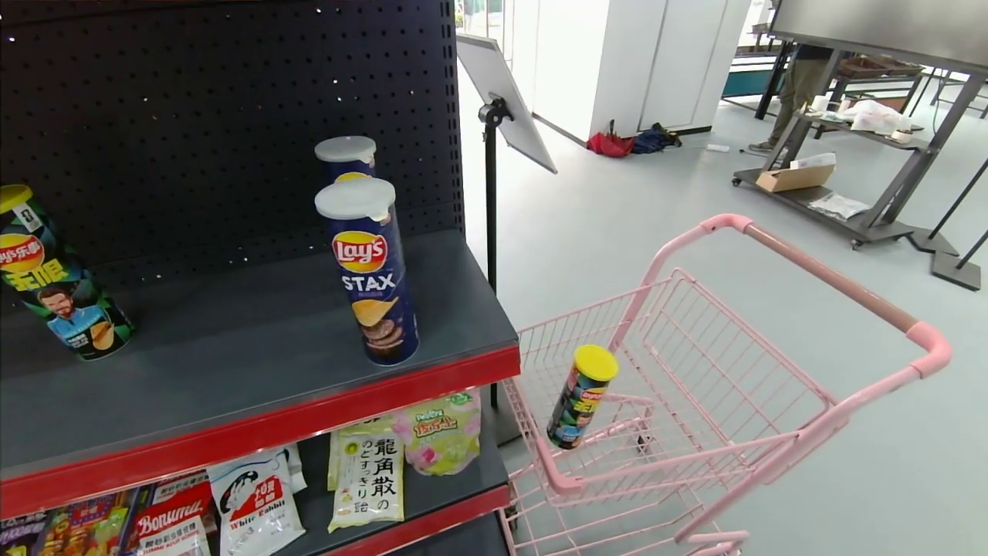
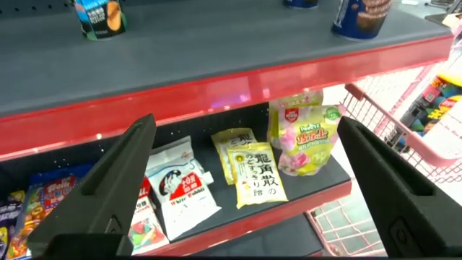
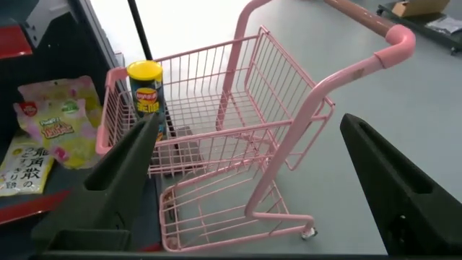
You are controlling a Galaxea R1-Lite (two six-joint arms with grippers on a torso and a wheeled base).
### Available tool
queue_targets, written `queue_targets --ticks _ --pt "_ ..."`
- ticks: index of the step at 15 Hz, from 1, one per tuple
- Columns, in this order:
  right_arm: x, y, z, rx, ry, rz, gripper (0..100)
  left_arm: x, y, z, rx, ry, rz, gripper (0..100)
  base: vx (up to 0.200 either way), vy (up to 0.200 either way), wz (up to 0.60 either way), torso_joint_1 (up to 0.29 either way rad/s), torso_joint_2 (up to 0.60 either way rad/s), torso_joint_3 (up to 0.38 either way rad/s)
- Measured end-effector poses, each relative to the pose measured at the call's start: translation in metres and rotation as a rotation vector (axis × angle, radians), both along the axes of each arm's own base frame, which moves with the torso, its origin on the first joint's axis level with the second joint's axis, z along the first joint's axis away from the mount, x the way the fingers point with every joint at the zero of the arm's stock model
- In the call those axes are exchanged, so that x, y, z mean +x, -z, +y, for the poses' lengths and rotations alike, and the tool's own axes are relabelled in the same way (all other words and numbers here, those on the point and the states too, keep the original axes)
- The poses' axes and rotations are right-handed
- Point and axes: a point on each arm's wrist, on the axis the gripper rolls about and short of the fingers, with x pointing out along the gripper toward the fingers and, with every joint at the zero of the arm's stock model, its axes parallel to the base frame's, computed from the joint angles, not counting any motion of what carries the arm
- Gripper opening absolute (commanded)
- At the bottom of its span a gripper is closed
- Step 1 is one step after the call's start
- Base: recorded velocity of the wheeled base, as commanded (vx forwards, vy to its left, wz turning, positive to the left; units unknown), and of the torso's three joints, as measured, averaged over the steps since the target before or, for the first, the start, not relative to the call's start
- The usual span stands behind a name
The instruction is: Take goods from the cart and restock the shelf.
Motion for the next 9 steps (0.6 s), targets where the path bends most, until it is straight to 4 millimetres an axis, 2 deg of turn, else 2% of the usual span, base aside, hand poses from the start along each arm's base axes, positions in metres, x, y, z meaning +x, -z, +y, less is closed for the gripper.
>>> queue_targets --ticks 7,9 --pt "0.0 0.0 0.0 -0.001 0.0 0.0 100 0.0 -0.0001 0.0 0.0 0.0 0.0 100 0.0 0.0 0.0 -0.147 0.38 0.233" --pt "0.0 -0.0001 0.0 -0.001 0.0 -0.001 100 0.0 -0.0001 0.0 0.0 0.0 0.0 100 0.0 0.0 0.0 -0.181 0.51 0.33"
